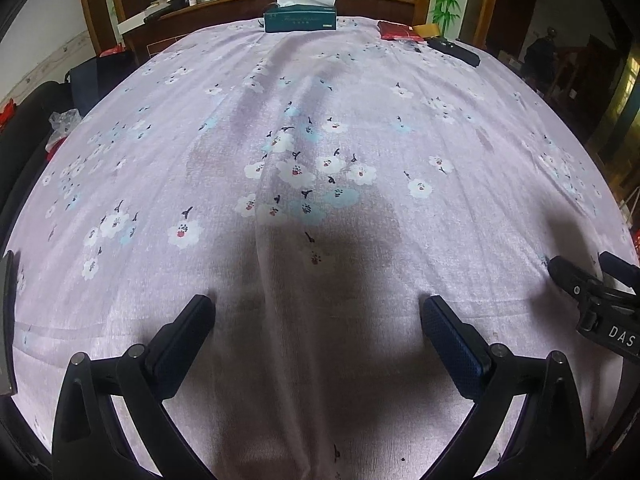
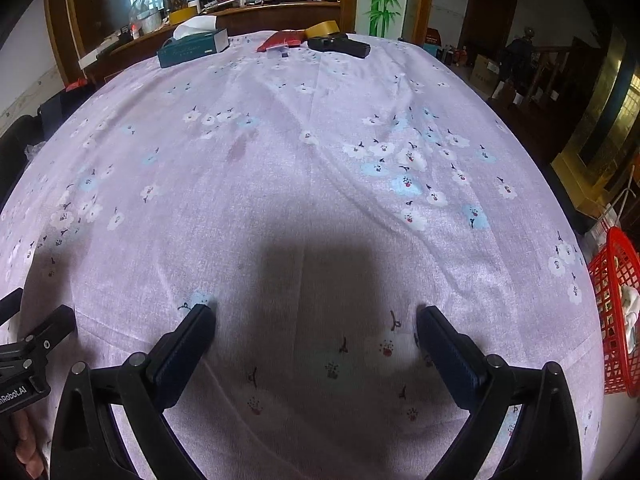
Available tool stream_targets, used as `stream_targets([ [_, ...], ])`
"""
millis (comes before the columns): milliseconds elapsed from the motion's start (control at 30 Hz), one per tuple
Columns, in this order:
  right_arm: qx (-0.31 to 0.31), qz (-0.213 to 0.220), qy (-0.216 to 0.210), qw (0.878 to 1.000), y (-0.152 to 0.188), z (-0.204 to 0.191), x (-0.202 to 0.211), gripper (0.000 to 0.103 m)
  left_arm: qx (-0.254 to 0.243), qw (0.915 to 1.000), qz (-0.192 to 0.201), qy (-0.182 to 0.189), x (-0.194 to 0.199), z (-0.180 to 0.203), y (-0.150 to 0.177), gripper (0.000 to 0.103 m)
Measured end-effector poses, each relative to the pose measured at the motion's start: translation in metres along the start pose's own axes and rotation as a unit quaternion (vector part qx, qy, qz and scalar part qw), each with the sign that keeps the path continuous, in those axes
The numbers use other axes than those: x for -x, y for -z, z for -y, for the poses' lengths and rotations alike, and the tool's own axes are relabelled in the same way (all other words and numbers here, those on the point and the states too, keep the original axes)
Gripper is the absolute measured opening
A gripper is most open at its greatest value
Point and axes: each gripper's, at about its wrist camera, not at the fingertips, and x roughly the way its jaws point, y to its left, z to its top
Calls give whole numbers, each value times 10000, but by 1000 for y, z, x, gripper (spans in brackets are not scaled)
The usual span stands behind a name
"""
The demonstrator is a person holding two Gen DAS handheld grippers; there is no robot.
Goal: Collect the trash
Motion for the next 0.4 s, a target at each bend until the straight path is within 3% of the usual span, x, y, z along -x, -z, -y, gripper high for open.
stream_targets([
  [400,0,0,0,10000,0,0,0,103,-83,10000,9,46,0,0,0,103],
])
